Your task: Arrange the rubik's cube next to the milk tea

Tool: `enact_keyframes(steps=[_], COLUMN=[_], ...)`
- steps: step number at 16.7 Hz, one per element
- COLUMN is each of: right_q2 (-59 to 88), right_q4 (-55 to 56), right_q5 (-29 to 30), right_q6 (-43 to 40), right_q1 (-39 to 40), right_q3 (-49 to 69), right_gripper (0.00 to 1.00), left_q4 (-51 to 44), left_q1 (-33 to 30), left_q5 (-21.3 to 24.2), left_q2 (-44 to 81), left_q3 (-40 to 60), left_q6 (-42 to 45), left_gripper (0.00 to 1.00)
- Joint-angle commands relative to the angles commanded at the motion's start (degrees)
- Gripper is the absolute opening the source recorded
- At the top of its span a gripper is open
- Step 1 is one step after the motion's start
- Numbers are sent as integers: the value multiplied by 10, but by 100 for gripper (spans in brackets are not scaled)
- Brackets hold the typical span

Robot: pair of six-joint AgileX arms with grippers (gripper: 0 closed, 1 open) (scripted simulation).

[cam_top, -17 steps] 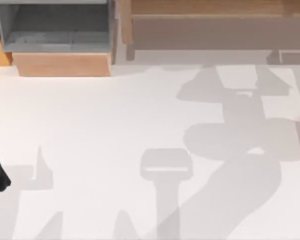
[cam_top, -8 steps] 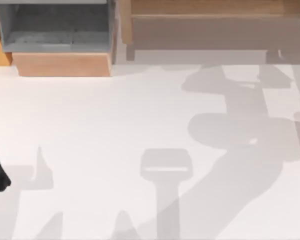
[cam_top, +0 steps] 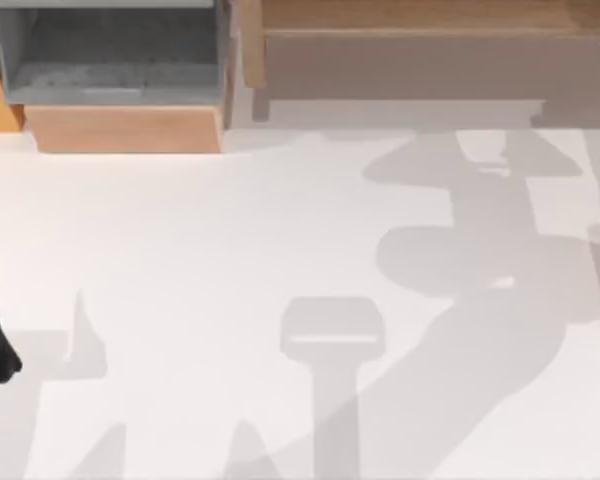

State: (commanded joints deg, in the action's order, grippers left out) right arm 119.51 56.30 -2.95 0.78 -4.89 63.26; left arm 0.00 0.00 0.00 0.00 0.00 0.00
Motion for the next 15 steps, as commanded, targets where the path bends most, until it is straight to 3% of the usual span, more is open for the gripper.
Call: enact_keyframes(steps=[4, 15], right_q2=[0, -6], right_q4=[0, -6], right_q5=[0, 0], right_q6=[0, 1], right_q1=[0, -1], right_q3=[0, 1], right_gripper=[2, 0], left_q4=[0, 0], left_q1=[0, 0], left_q5=[0, 0], left_q2=[0, 0], left_q3=[0, 0], left_q6=[0, 0], left_gripper=[100, 100])
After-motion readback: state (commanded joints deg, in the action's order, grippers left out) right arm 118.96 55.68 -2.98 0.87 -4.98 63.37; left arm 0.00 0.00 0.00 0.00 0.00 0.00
